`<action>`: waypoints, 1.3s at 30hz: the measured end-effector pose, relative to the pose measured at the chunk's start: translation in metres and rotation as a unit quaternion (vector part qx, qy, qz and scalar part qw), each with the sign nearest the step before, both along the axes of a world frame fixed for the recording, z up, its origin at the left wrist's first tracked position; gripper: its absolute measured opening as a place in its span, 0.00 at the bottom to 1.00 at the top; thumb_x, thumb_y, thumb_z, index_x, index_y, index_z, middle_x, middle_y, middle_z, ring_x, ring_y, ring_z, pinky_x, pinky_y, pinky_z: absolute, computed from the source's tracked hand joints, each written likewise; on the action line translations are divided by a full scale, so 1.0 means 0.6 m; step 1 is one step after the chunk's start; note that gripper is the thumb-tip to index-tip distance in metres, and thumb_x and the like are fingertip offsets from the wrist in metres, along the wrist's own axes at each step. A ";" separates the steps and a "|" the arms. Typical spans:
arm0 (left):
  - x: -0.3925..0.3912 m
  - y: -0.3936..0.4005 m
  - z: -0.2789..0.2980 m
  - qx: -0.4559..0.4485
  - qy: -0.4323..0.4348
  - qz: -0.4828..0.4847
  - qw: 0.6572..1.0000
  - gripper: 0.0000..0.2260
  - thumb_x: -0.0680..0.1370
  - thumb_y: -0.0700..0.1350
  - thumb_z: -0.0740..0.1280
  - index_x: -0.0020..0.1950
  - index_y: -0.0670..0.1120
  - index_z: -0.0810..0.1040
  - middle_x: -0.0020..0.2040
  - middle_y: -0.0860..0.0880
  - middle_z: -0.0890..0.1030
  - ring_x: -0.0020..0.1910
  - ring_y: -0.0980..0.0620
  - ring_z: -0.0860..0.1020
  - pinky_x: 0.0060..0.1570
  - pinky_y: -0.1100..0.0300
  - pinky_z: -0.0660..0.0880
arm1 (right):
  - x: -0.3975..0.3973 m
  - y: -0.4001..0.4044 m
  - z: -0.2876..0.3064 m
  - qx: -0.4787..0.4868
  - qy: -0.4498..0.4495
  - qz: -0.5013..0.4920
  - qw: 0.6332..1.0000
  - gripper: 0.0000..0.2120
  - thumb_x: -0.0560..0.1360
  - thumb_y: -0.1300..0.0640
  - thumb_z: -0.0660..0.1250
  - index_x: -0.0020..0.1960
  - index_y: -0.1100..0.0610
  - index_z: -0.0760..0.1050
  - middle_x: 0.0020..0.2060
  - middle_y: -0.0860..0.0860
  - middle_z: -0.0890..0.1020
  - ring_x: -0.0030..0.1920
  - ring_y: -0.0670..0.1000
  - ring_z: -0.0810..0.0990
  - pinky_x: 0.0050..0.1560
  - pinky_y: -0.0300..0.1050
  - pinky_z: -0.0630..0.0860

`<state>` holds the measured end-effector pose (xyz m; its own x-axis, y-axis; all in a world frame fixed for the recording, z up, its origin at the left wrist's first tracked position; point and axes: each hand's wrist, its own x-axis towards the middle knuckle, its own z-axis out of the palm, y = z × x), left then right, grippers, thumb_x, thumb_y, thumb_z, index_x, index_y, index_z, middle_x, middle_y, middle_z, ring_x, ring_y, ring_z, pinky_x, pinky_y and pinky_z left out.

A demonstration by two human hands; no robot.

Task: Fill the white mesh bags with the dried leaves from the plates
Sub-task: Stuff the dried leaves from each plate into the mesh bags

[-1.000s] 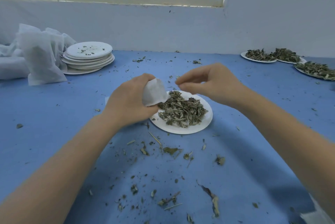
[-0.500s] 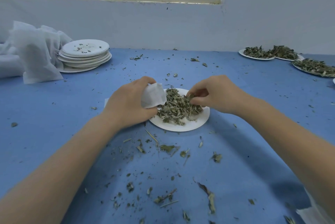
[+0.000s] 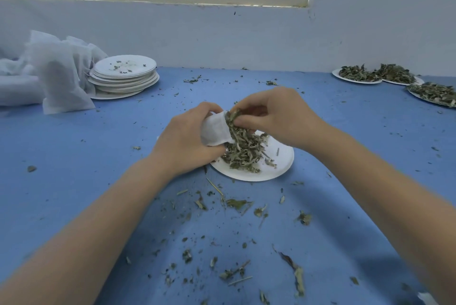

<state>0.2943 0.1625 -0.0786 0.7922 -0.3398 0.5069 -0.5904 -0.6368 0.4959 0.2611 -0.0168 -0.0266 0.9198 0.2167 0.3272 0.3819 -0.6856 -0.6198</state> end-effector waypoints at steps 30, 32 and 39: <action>-0.001 -0.008 -0.003 -0.090 0.006 -0.016 0.996 0.21 0.62 0.53 0.71 0.54 0.54 0.74 0.44 0.58 0.78 0.44 0.60 0.76 0.41 0.67 0.73 | -0.007 0.006 -0.003 0.068 0.109 0.152 0.980 0.29 0.69 0.78 0.56 0.62 0.55 0.75 0.57 0.48 0.80 0.59 0.41 0.77 0.61 0.36 0.72; -0.001 -0.008 -0.001 -0.096 0.007 -0.027 0.995 0.20 0.63 0.51 0.72 0.52 0.56 0.73 0.43 0.61 0.78 0.45 0.64 0.75 0.39 0.71 0.71 | -0.005 0.009 -0.006 0.073 0.084 0.125 0.986 0.27 0.69 0.78 0.59 0.60 0.55 0.77 0.56 0.48 0.82 0.58 0.41 0.78 0.60 0.38 0.74; -0.001 -0.005 -0.001 -0.077 -0.006 -0.036 0.996 0.20 0.65 0.48 0.73 0.54 0.55 0.73 0.42 0.61 0.76 0.43 0.66 0.73 0.37 0.76 0.67 | 0.005 0.025 -0.010 0.094 -0.024 0.009 0.995 0.11 0.69 0.66 0.72 0.45 0.51 0.83 0.39 0.43 0.84 0.41 0.38 0.82 0.48 0.30 0.76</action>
